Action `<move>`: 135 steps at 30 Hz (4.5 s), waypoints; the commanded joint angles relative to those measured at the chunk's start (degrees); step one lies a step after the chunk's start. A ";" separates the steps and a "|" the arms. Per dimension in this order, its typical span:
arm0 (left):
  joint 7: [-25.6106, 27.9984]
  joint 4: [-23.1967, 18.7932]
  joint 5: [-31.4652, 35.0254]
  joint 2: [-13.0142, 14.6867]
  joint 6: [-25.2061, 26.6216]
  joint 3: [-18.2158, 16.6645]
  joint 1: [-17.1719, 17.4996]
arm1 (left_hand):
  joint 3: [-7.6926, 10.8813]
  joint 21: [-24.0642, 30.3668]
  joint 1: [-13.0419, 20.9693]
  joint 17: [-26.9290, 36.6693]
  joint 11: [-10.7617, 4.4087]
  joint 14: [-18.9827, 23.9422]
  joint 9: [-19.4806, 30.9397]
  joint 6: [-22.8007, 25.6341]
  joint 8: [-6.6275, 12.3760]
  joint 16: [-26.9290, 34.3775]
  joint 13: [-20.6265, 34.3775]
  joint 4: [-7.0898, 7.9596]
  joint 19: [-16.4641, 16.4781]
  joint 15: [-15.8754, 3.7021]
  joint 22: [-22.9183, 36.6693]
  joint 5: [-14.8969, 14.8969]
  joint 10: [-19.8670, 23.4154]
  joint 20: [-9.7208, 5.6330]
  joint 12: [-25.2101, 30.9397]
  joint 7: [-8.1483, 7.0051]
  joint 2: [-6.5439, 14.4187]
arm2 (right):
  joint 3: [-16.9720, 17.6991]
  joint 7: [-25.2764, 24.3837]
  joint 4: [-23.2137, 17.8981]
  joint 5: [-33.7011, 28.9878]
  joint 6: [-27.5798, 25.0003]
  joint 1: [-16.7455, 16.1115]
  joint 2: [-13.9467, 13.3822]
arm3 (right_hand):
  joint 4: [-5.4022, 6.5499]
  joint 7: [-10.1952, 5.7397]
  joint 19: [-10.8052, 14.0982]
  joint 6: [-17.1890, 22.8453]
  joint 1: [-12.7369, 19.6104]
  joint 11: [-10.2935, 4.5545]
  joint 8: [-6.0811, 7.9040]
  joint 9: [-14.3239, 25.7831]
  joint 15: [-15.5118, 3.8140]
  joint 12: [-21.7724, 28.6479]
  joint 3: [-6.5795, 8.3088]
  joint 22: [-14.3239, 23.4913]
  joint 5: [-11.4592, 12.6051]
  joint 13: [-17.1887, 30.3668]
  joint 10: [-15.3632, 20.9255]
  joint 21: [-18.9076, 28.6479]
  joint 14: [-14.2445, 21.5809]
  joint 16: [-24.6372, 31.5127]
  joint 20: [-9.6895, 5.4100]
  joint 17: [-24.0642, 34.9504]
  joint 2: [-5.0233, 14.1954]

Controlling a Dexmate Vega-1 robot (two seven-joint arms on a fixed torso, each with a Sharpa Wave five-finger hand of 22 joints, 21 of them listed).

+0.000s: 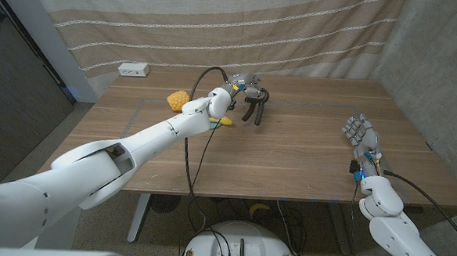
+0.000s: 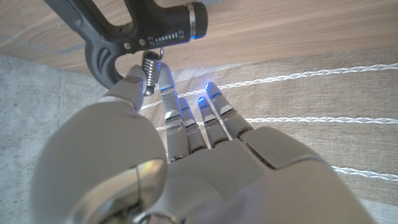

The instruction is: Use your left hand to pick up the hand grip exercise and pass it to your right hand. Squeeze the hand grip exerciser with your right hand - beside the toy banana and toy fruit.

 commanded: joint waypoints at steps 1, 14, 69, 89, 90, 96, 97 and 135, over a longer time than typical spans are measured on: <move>1.63 -1.11 -0.10 -0.19 -1.79 -1.18 0.21 | 0.83 0.31 2.03 0.14 -0.54 0.50 10.83 0.89 9.46 0.17 0.27 0.38 0.56 -6.67 0.08 0.37 0.73 -0.21 0.12 -1.00 2.64 | 0.48 0.40 -2.07 1.01 -3.37 -0.82 -1.72 | -0.47 0.33 0.08 -0.81 -0.09 0.18 -0.10 0.16 0.17 -0.13 -0.01 0.18 -0.10 0.17 -0.69 -0.32 -0.18 -0.35 0.50 0.07 -0.59; 5.10 0.57 -0.56 -0.97 -7.30 -2.44 -0.37 | 1.25 0.47 1.62 0.09 -0.86 0.75 12.30 0.49 10.74 0.15 0.29 0.35 0.77 -6.93 0.07 0.38 0.94 -0.48 0.05 -1.30 2.46 | 0.84 2.23 -2.92 2.02 -6.73 0.09 -4.26 | -0.42 1.05 -0.23 -2.68 -0.99 0.52 0.02 0.12 1.36 -0.79 -1.18 0.18 -0.81 0.14 -3.94 -0.53 -1.50 -1.20 1.07 0.12 -2.08; 6.74 2.08 -2.75 -2.84 -19.52 -5.59 -1.52 | 2.92 0.86 0.07 0.03 -1.24 1.20 14.09 -0.60 13.19 0.00 0.32 0.29 0.86 -7.52 0.06 0.34 1.10 -0.75 -0.26 -1.95 2.09 | -7.10 15.21 1.35 0.23 -9.94 14.21 -8.63 | -0.40 2.55 -1.60 -2.81 -3.25 1.33 0.86 0.16 2.23 -0.06 -4.02 0.10 -0.91 0.17 -5.25 -1.18 -3.35 -2.79 2.10 0.09 -5.61; 6.24 5.85 -5.92 -5.24 -21.79 -6.02 -2.62 | 3.50 1.04 -0.31 -0.02 -1.29 1.29 13.81 -0.69 13.53 -0.05 0.33 0.18 1.03 -7.62 0.06 0.37 1.24 -0.86 -0.29 -2.17 1.88 | -11.05 22.42 4.60 0.88 -9.91 19.99 -8.23 | -0.26 2.35 -2.04 -2.86 -3.88 1.32 0.91 0.17 2.36 0.09 -4.66 0.12 -0.79 0.18 -5.30 -1.26 -3.45 -3.01 2.74 0.09 -6.23; 6.16 5.91 -5.95 -5.29 -21.87 -5.98 -2.70 | 3.52 1.06 -0.33 -0.02 -1.28 1.31 13.86 -0.69 13.59 -0.04 0.33 0.18 1.05 -7.67 0.06 0.37 1.25 -0.88 -0.29 -2.14 1.88 | -11.21 22.75 4.79 0.86 -9.70 20.20 -8.14 | -0.25 2.35 -2.06 -2.89 -3.92 1.33 0.91 0.17 2.32 0.10 -4.71 0.12 -0.78 0.18 -5.31 -1.26 -3.49 -3.03 2.75 0.09 -6.27; 5.75 5.91 -5.96 -5.50 -21.81 -5.77 -3.10 | 3.73 1.11 -0.47 -0.03 -1.34 1.32 13.72 -0.82 13.65 -0.06 0.33 0.16 1.06 -7.61 0.07 0.38 1.29 -0.91 -0.29 -2.20 1.82 | -11.90 24.31 5.81 0.60 -7.81 21.06 -7.38 | -0.22 2.28 -2.10 -2.95 -4.07 1.31 0.91 0.17 2.38 0.12 -4.86 0.12 -0.74 0.18 -5.33 -1.25 -3.45 -3.06 2.79 0.08 -6.40; 5.56 5.87 -6.05 -5.52 -21.76 -5.75 -3.16 | 3.75 1.12 -0.48 -0.04 -1.38 1.32 13.71 -0.80 13.68 -0.06 0.33 0.16 1.07 -7.60 0.07 0.38 1.33 -0.93 -0.28 -2.17 1.81 | -12.00 24.59 5.99 0.64 -7.54 21.19 -7.24 | -0.22 2.27 -2.11 -2.95 -4.08 1.26 0.91 0.17 2.39 0.12 -4.87 0.12 -0.74 0.18 -5.35 -1.25 -3.47 -3.08 2.78 0.08 -6.41; 4.90 12.59 -7.53 -9.60 -24.30 -3.87 -6.68 | 4.89 1.39 -1.16 -0.10 -1.30 1.32 13.22 -1.04 14.36 -0.13 0.34 0.07 1.05 -7.72 0.09 0.42 1.38 -1.04 -0.32 -2.15 1.51 | -16.21 35.52 13.53 2.15 -3.54 28.46 -2.84 | -0.32 1.93 -2.10 -2.98 -4.25 1.44 1.02 0.17 2.21 0.22 -5.38 0.13 -0.54 0.17 -5.54 -1.12 -3.42 -3.33 3.02 0.02 -6.86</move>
